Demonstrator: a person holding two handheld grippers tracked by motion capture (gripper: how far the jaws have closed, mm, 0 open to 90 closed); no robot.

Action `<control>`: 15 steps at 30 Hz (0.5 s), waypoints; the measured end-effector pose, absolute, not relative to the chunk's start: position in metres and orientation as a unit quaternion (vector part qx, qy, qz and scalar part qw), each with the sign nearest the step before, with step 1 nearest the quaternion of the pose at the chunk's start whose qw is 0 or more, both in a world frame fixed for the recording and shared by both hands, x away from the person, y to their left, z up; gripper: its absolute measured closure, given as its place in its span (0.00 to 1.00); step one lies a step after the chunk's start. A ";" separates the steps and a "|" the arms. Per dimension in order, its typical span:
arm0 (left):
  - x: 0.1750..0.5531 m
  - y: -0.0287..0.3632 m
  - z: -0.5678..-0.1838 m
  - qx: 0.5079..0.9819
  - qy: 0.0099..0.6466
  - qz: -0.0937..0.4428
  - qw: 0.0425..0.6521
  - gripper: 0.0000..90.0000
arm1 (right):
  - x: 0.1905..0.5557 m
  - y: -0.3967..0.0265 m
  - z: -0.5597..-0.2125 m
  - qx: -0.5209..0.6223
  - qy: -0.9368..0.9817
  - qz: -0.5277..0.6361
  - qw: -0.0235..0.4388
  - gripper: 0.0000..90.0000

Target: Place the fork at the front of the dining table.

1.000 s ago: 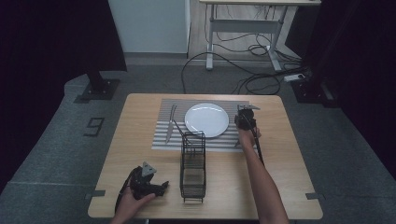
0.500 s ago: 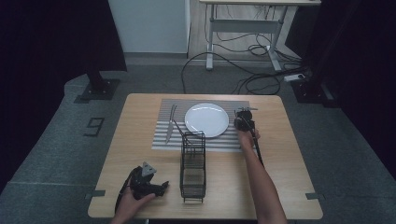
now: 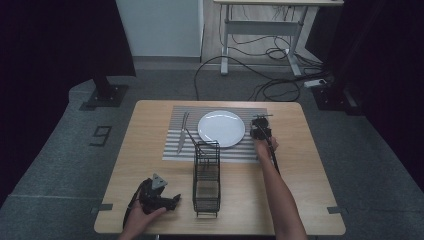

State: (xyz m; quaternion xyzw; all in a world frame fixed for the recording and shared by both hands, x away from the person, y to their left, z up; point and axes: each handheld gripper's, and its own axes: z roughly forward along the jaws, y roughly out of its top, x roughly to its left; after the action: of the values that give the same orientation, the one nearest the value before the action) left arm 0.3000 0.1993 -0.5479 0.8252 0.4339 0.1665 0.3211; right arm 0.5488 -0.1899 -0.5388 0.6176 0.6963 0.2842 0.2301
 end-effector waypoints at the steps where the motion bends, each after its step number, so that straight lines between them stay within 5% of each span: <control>1: 0.300 0.199 -0.548 0.825 0.434 0.167 0.321 0.07 | 0.549 -0.190 -0.539 0.617 0.697 0.284 0.230 0.93; 15: 0.300 0.199 -0.548 0.825 0.434 0.167 0.321 0.07 | 0.532 -0.200 -0.522 0.594 0.690 0.348 0.222 0.74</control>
State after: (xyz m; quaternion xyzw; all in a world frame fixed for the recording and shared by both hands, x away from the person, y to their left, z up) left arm 0.2998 0.1993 -0.5479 0.8253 0.4338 0.1665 0.3210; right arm 0.5315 -0.2005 -0.5215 0.5945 0.6898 0.3484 0.2222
